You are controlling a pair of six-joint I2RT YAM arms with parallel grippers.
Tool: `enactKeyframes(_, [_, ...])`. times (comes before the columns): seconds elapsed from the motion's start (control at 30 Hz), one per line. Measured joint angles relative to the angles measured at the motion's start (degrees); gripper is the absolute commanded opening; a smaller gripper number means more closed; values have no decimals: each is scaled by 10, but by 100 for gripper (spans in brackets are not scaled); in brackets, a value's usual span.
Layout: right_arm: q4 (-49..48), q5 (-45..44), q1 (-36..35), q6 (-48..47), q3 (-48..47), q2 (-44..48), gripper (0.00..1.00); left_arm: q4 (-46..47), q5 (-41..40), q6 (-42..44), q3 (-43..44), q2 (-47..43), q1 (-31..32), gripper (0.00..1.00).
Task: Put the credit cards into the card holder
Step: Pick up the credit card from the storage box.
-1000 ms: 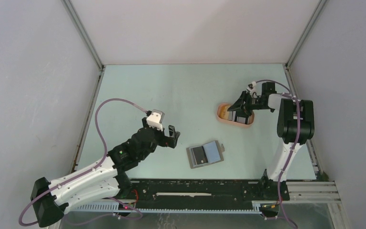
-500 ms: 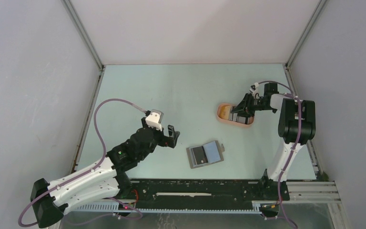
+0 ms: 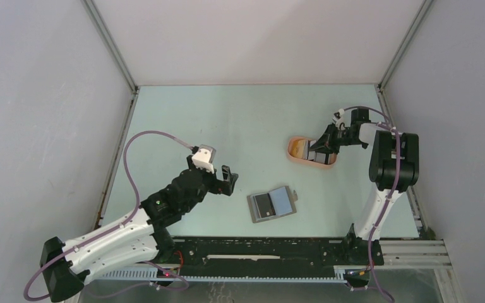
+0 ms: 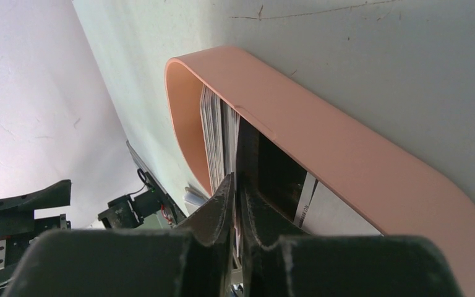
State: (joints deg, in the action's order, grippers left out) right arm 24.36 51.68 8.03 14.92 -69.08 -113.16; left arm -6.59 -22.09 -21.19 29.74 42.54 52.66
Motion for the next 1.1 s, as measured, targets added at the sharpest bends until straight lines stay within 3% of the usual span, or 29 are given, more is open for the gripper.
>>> enactKeyframes(0.4, [18, -16, 11, -12, 0, 7, 7, 0, 3, -8, 0, -6, 0, 100])
enactKeyframes(1.1, [45, -28, 23, -36, -1, 13, 19, -4, 13, -19, -9, -24, 0, 100])
